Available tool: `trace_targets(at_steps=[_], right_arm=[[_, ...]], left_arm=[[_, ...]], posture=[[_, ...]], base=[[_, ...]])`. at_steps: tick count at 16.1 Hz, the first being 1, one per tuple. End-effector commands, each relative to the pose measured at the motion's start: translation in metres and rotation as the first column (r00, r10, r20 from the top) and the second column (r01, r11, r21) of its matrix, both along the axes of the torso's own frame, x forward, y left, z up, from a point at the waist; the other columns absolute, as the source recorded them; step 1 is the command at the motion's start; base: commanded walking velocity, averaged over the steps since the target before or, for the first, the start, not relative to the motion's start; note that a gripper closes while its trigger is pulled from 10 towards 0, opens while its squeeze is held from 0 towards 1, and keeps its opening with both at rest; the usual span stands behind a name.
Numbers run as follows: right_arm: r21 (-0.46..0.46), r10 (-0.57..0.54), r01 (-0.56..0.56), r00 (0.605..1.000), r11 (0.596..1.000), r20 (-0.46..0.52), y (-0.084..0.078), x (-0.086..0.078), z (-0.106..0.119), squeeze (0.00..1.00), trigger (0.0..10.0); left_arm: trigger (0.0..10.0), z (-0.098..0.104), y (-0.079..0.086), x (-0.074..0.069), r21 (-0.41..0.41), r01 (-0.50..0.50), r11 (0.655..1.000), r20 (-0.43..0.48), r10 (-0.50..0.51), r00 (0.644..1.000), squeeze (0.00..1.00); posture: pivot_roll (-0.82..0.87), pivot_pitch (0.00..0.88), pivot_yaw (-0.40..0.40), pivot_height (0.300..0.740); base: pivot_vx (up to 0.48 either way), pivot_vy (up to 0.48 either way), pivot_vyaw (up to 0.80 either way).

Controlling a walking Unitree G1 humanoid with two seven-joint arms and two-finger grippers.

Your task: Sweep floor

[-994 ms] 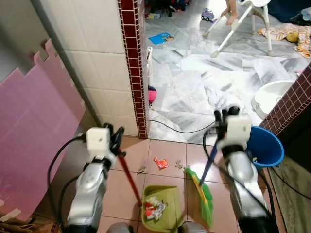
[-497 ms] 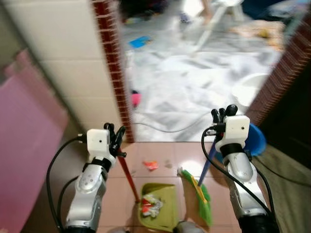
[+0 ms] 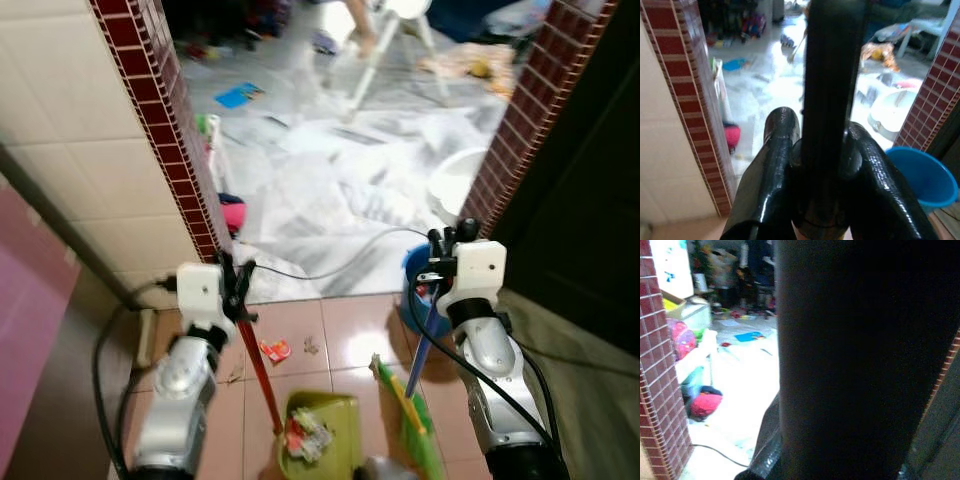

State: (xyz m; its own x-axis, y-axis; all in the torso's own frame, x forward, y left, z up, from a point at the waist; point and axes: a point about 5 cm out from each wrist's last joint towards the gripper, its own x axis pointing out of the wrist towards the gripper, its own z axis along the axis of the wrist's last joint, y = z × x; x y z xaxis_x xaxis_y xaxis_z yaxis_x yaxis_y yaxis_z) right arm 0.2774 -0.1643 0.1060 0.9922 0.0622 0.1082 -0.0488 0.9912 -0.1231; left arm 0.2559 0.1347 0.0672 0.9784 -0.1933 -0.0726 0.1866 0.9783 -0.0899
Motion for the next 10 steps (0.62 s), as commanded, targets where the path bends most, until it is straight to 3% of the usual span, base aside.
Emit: trace_targets(at_steps=[1, 8, 10], right_arm=[[-0.016, -0.005, 0.005, 1.000, 1.000, 0.027, -0.0047, 0.0023, 0.0081, 0.00, 10.0], [-0.036, -0.006, 0.007, 1.000, 0.999, 0.025, -0.0107, 0.0034, 0.0099, 0.00, 10.0], [-0.041, -0.005, 0.006, 1.000, 0.999, 0.025, -0.0112, 0.0039, 0.0105, 0.00, 10.0]], left_arm=[[10.0, 0.0027, -0.0026, 0.0022, 0.009, 0.017, 1.000, 0.011, -0.017, 1.000, 0.00], [10.0, 0.0028, -0.0090, 0.0036, -0.008, 0.030, 1.000, 0.011, -0.030, 0.999, 0.00], [10.0, 0.0054, -0.0095, 0.0055, -0.035, 0.023, 0.999, 0.019, -0.022, 1.000, 0.00]], posture=[[-0.07, 0.000, 0.056, 0.740], [-0.08, 0.000, 0.049, 0.740], [-0.08, 0.000, 0.047, 0.740]], base=[[0.000, -0.337, 0.00], [0.000, -0.312, 0.00], [0.000, 0.000, 0.00]])
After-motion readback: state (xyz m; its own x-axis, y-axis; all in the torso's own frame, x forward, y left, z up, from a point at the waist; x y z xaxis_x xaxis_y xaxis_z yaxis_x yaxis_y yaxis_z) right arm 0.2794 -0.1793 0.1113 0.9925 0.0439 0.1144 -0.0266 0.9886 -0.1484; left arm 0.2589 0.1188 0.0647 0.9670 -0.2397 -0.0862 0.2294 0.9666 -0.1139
